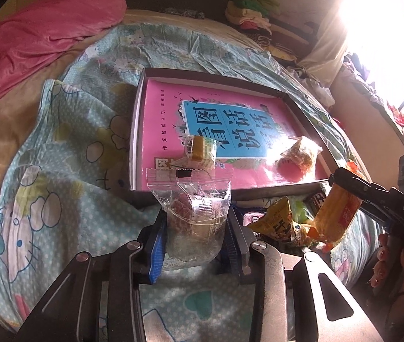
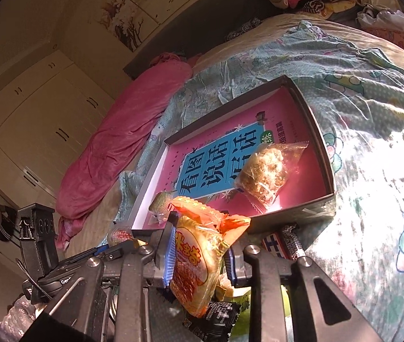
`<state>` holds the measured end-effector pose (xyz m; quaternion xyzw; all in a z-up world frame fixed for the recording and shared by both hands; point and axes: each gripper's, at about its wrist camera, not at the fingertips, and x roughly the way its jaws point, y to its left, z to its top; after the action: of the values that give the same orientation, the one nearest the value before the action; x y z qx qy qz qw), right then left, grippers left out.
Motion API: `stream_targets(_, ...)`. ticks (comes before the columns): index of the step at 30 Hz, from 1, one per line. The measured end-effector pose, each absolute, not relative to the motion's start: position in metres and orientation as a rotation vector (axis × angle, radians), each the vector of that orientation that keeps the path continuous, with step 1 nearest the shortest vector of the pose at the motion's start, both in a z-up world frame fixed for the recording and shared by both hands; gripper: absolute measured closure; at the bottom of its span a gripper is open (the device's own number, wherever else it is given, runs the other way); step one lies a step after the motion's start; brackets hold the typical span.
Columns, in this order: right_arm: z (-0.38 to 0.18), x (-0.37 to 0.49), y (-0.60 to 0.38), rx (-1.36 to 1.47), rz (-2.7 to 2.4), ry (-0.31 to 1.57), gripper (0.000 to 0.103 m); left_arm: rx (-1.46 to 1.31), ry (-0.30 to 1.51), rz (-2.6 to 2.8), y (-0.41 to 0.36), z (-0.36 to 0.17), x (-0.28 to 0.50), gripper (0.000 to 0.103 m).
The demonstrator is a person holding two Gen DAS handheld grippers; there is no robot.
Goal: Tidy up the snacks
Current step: 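Close left tool on the candy bag while right tool grips the bread bag, then lift the candy bag with left tool while right tool lifts the bread bag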
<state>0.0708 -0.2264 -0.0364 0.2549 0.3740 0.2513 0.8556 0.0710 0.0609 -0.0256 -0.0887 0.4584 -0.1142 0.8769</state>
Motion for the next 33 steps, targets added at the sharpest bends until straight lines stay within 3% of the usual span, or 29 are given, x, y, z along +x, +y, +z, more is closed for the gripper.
stream_targets(33,0.000,0.093,-0.270,0.483,0.403,0.614,0.075,-0.195,0.882,-0.188,0.060,-0.003,0.109,0.065)
